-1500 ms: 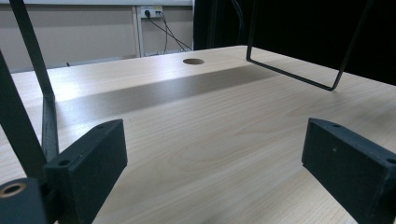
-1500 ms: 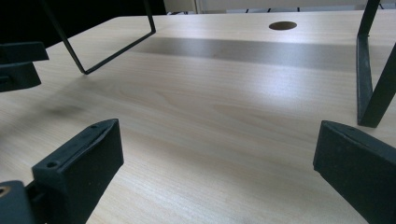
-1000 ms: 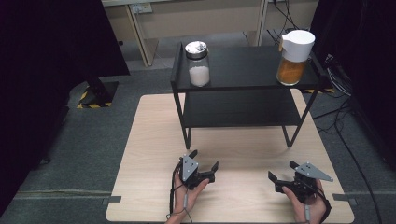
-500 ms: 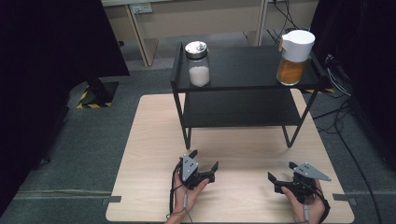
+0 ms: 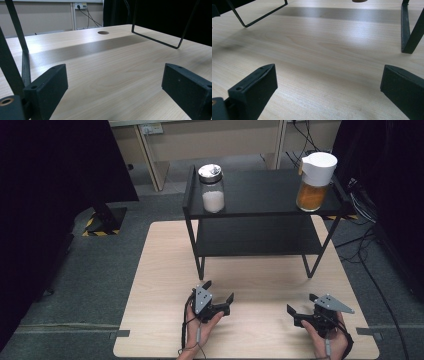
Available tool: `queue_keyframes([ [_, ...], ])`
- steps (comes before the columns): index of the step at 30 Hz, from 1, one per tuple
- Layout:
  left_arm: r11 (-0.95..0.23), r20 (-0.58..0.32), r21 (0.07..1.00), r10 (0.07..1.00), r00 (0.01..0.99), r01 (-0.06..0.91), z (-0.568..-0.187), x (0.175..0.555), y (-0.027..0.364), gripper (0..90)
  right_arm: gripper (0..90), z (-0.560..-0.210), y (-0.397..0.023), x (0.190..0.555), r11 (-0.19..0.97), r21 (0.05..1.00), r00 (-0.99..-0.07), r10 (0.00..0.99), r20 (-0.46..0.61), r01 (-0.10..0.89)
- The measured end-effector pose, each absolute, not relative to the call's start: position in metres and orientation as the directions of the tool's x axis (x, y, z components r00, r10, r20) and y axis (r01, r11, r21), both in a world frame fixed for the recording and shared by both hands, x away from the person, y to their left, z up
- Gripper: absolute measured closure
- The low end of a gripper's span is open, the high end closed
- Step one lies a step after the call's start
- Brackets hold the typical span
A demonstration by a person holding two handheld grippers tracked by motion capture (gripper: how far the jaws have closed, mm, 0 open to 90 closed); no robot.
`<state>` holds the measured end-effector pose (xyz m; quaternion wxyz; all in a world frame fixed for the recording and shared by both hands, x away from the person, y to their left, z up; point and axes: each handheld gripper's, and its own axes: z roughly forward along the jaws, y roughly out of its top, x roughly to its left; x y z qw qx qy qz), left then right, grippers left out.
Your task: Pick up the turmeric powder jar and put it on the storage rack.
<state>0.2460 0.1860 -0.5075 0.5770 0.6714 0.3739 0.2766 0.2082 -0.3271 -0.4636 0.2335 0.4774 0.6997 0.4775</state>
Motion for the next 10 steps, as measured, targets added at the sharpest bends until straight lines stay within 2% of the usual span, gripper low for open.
queue_keyframes([
  [10,-0.055,-0.062,0.981,0.821,0.567,0.186,-0.5071,0.2463,0.1861,6.0,0.5,-0.4635,-0.3273,0.2084,0.083,0.89,-0.432,0.892,0.134,0.449],
])
